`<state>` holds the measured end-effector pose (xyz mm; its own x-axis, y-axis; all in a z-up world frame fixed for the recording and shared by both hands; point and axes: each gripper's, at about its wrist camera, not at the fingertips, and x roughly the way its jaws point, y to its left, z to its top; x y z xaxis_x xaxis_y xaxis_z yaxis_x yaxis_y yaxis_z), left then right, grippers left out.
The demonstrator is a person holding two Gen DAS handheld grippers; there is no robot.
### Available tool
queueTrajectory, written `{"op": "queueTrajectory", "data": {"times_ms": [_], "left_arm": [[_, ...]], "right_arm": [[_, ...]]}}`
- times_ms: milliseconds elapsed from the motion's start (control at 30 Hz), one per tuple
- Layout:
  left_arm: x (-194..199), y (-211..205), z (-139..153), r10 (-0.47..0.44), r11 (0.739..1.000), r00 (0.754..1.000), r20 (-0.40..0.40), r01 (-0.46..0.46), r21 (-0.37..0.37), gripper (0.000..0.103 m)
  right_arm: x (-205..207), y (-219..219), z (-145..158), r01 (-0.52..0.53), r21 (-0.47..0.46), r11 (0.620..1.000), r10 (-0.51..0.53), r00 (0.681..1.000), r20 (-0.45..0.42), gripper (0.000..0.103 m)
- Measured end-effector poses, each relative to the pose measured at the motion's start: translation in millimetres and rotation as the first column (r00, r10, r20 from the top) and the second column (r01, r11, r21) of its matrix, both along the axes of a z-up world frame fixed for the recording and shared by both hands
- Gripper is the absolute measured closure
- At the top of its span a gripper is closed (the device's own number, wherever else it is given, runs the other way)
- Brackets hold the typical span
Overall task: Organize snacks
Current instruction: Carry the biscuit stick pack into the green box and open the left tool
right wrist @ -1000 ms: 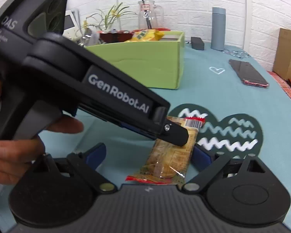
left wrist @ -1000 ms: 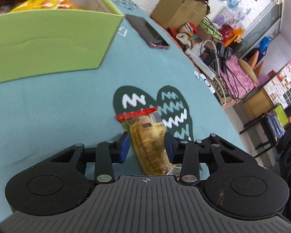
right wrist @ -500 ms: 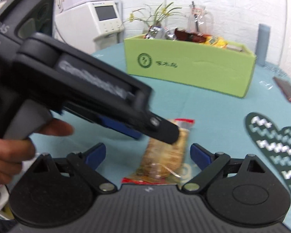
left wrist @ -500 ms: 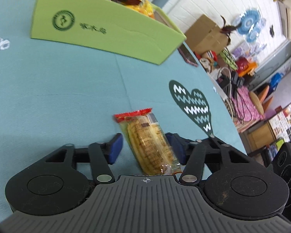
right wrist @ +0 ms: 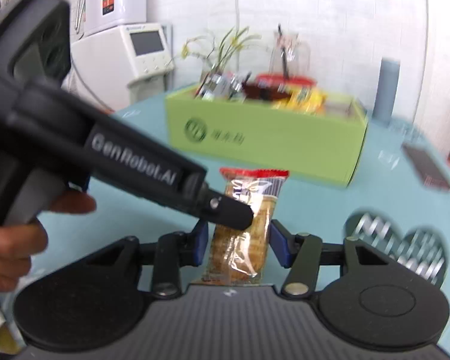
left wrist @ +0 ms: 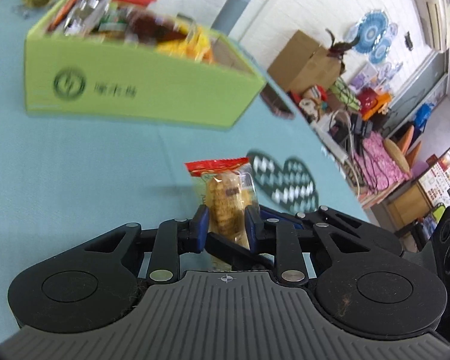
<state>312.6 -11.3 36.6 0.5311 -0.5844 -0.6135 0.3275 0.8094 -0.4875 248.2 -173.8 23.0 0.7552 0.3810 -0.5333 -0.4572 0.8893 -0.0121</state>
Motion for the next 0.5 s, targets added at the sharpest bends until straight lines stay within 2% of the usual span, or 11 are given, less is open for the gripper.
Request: {"op": "queueTrajectory", "data": {"times_ms": [167, 300, 400, 500], "left_arm": [[48, -15, 49, 0.019, 1.000, 0.993, 0.119, -0.021, 0.012, 0.103], [103, -28, 78, 0.023, 1.000, 0.985, 0.172, -0.026, 0.014, 0.103], [151, -35, 79, 0.023, 1.000, 0.987, 0.160, -0.026, 0.015, 0.103], [199, -39, 59, 0.034, 0.998, 0.994, 0.108, -0.039, 0.043, 0.101]], "right_arm": [[56, -17, 34, 0.017, 0.026, 1.000, -0.019, 0.995, 0.097, 0.042], [116, -28, 57, 0.019, 0.030, 0.999, -0.023, 0.990, 0.139, 0.038], [167, -33, 55, 0.020, 0.016, 1.000, -0.022, 0.993, 0.119, 0.035], [212, -31, 35, 0.006, 0.027, 1.000, -0.007, 0.999, 0.039, 0.034]]}}
